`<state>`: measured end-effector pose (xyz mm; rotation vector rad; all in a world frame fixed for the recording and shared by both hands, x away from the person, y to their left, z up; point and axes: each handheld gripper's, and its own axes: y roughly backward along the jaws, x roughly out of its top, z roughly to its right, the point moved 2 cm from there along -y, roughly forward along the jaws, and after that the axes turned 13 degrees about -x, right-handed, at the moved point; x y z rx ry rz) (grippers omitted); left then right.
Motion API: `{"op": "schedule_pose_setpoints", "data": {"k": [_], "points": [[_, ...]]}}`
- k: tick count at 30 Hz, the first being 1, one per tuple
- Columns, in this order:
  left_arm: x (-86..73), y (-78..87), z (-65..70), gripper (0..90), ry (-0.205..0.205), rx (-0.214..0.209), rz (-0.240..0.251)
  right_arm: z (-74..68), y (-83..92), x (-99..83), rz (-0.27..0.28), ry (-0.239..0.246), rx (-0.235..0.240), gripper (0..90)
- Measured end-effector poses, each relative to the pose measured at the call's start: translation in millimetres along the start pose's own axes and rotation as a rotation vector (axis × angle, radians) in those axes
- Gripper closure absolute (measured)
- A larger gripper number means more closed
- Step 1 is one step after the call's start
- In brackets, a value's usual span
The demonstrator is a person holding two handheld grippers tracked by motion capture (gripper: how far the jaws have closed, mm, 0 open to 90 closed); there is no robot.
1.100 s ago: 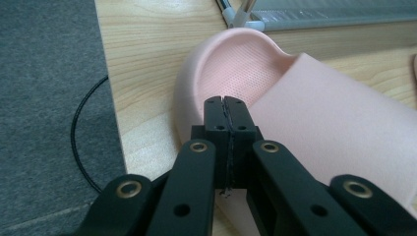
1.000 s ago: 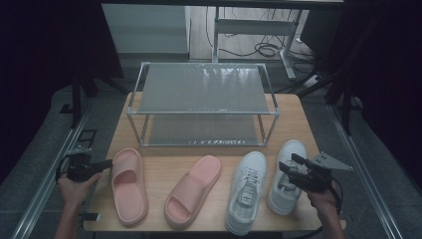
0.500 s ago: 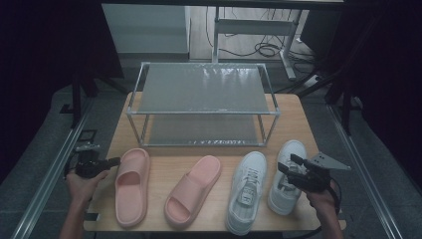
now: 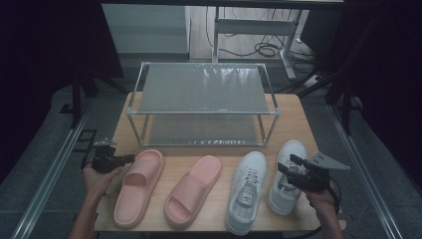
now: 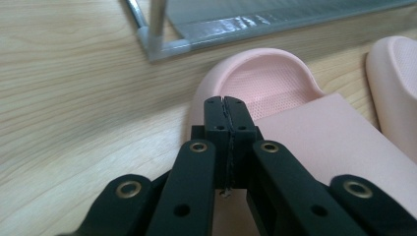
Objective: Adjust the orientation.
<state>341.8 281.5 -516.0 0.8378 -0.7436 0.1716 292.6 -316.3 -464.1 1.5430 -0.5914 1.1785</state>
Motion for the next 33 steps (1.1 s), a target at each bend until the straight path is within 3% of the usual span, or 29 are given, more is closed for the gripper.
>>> {"op": "schedule_pose_setpoints", "data": {"k": [7, 16, 23, 33], "points": [[6.3, -8.2, 7.2, 90.0, -0.011, -0.019, 0.004, -0.4, -0.4, 0.3, 0.001, -0.002, 0.003, 37.6], [10.9, -1.9, 13.6, 90.0, -0.015, -0.021, 0.022, 0.7, -2.7, 2.9, 0.009, -0.014, 0.012, 37.7], [7.9, 22.9, 20.9, 90.0, -0.037, -0.01, 0.071, 2.0, 3.4, 8.0, 0.035, -0.015, 0.001, 37.8], [-27.0, 63.3, 39.7, 88.8, -0.062, 0.018, 0.124, 0.5, 8.9, 7.2, 0.042, -0.01, -0.002, 37.8]]}}
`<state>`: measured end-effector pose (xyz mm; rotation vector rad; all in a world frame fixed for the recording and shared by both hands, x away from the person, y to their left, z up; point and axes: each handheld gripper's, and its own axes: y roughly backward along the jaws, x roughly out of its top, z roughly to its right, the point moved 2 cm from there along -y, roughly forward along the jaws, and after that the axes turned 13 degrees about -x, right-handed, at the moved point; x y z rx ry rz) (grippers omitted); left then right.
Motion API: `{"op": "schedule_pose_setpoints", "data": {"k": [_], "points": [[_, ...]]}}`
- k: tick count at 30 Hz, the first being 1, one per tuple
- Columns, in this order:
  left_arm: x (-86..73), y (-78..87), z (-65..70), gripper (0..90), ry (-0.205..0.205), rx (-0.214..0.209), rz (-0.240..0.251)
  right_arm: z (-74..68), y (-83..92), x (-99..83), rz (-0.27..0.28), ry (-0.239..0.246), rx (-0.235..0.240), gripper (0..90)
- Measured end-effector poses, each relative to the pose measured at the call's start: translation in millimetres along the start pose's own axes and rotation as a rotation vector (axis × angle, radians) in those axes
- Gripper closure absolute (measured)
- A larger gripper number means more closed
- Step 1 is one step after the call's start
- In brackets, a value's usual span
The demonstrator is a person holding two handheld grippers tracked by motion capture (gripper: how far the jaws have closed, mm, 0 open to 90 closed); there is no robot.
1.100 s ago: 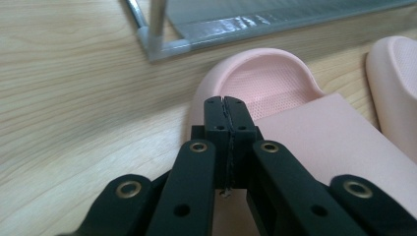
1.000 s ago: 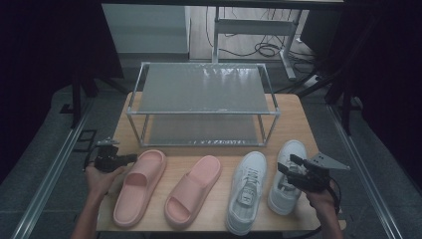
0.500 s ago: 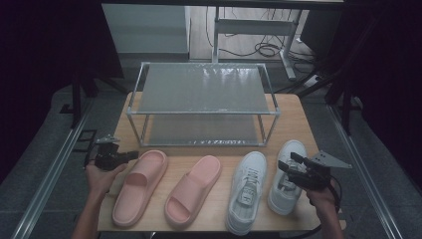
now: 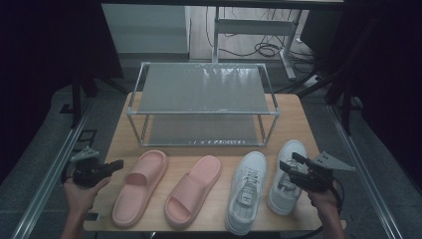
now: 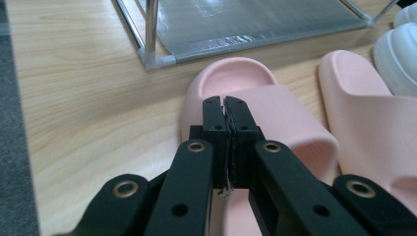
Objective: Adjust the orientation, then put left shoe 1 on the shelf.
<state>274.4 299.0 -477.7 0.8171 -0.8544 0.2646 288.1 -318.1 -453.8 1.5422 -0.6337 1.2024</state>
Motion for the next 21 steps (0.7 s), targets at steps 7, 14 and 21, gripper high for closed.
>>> {"op": "schedule_pose_setpoints", "data": {"k": [7, 14, 21], "points": [[-17.7, 16.1, 22.4, 88.3, -0.013, -0.008, 0.006, -2.6, 3.7, -0.6, 0.003, 0.007, 0.004, 37.8], [-18.8, 9.7, 40.5, 71.7, -0.034, -0.005, 0.002, -1.3, 6.7, -1.4, 0.003, 0.003, 0.0, 37.7], [-24.5, 4.0, 57.4, 63.0, -0.045, -0.034, 0.003, 0.8, 9.0, -2.5, 0.004, 0.0, -0.009, 37.7]]}}
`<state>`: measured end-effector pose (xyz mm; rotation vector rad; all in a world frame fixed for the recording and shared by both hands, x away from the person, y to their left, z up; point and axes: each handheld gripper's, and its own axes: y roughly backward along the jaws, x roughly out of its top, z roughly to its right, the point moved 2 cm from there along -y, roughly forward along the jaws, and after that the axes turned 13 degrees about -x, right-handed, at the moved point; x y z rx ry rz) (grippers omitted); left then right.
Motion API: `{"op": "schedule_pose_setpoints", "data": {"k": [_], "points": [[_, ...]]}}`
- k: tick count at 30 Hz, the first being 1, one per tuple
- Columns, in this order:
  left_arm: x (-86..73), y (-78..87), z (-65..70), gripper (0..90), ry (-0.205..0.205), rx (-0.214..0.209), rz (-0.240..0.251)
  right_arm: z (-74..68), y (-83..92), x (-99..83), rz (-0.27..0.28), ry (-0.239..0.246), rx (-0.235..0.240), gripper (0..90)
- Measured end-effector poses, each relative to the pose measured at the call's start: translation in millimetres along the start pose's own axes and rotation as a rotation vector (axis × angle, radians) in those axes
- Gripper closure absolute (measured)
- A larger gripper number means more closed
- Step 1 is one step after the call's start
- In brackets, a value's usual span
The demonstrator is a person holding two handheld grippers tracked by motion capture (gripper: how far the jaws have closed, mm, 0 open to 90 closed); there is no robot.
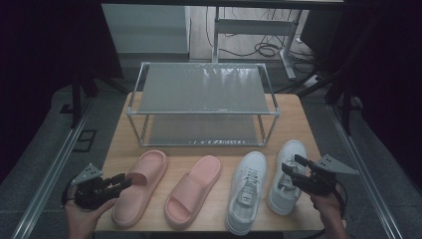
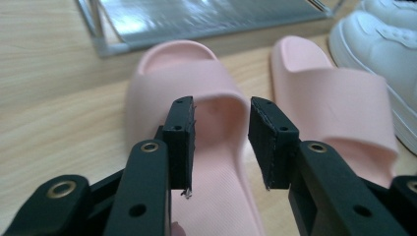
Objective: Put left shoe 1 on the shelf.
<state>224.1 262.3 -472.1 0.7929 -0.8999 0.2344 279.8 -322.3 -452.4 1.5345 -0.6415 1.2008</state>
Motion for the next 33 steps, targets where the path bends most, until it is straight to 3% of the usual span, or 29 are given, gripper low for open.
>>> {"op": "schedule_pose_setpoints", "data": {"k": [8, 13, 26, 33], "points": [[-11.8, -20.0, 14.4, 64.0, -0.012, -0.033, -0.05, -2.6, 2.0, 0.5, 0.002, 0.008, 0.0, 37.7], [-13.1, -37.7, 15.5, 63.5, -0.026, 0.003, -0.111, -2.7, -0.3, -0.7, -0.005, 0.007, 0.001, 37.7], [-7.6, -72.2, 6.8, 66.1, -0.009, 0.041, -0.123, -2.2, 0.0, -0.8, -0.005, 0.008, 0.001, 37.6], [-5.9, -79.2, 4.3, 73.4, -0.001, 0.061, -0.103, -1.9, 0.0, -0.9, -0.007, 0.008, -0.004, 37.4]]}}
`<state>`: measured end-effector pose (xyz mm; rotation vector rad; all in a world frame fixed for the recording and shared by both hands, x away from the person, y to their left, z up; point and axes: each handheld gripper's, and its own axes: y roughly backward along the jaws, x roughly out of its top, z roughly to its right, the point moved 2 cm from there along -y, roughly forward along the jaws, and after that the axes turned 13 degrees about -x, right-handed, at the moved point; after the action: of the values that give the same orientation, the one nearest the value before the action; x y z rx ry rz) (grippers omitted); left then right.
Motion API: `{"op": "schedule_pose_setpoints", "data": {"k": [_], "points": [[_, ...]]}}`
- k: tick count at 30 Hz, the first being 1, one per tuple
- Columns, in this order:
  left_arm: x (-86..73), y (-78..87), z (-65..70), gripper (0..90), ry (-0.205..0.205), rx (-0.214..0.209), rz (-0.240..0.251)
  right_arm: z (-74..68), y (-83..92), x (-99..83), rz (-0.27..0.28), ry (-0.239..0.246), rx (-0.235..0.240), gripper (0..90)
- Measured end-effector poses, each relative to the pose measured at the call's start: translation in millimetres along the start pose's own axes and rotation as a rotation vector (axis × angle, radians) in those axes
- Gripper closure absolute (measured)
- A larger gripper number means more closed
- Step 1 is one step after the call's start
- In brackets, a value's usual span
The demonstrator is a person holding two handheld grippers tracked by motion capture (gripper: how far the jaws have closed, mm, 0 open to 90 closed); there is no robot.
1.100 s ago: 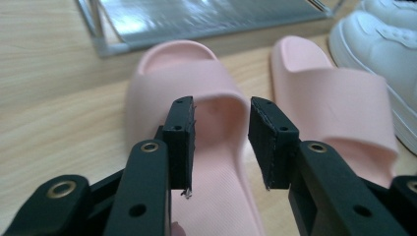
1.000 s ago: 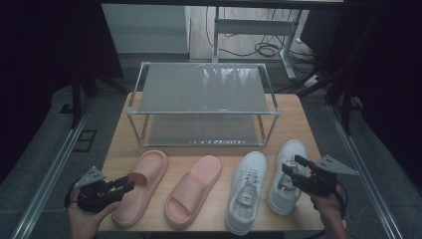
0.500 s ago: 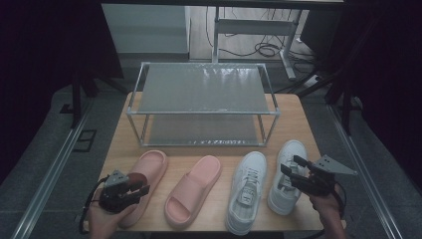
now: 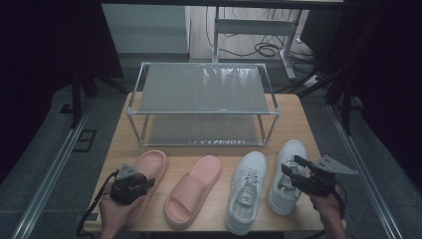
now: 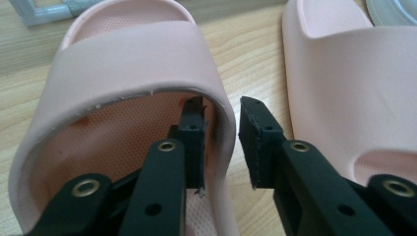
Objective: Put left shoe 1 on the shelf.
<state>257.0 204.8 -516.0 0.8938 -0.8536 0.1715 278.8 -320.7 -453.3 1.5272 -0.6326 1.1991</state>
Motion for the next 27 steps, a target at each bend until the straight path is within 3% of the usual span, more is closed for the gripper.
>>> {"op": "schedule_pose_setpoints", "data": {"k": [10, 14, 27], "points": [[0.0, -0.8, -0.1, 82.3, 0.0, 0.018, 0.001, 0.6, -0.4, -0.4, -0.002, -0.003, -0.004, 37.5], [2.1, 2.2, 2.8, 84.2, -0.013, 0.053, 0.008, 1.0, -0.6, -0.5, -0.002, -0.003, -0.006, 37.5], [22.9, 9.4, 15.4, 84.2, -0.054, 0.047, 0.065, 2.3, 0.8, 0.1, 0.001, -0.009, -0.01, 37.6]]}}
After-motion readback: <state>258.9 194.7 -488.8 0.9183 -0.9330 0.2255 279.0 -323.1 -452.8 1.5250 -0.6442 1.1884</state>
